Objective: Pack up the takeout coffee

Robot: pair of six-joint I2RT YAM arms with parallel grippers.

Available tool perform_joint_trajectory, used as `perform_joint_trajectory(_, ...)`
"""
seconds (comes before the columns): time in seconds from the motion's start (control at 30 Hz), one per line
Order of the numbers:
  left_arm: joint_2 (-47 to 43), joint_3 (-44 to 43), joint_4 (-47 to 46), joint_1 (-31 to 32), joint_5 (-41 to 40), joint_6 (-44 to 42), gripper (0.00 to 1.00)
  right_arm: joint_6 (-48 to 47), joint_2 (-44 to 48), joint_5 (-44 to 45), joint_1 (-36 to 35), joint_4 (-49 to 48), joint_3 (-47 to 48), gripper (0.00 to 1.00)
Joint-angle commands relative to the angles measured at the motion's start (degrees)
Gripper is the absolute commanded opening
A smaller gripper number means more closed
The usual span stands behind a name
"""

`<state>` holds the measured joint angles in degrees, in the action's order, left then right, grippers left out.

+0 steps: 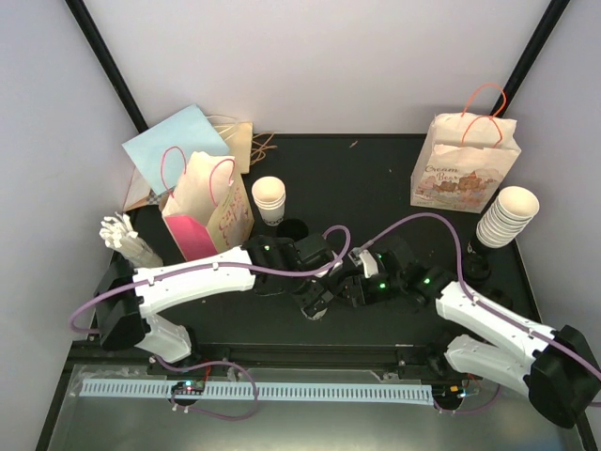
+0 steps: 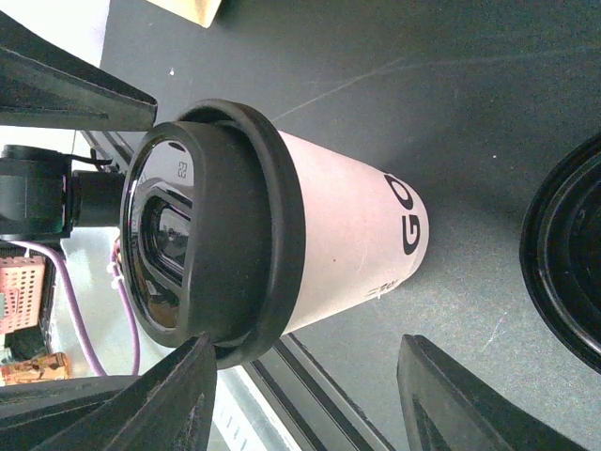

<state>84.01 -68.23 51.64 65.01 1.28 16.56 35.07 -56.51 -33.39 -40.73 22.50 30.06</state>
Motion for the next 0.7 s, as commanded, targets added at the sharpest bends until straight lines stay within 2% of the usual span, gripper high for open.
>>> perform_joint_trajectory(0.0,0.7,-2.3,1.8,0.4,-1.3,-0.2,0.91,0.5,-0.5,-1.1,0.3,-1.6,-0.7,0.55)
perform_joint_trajectory(0.67,3.6,-3.9,4.7,1.5,-5.1,-0.3,0.83,1.4,-1.6,-3.0,0.4,-3.6,-1.4,0.54)
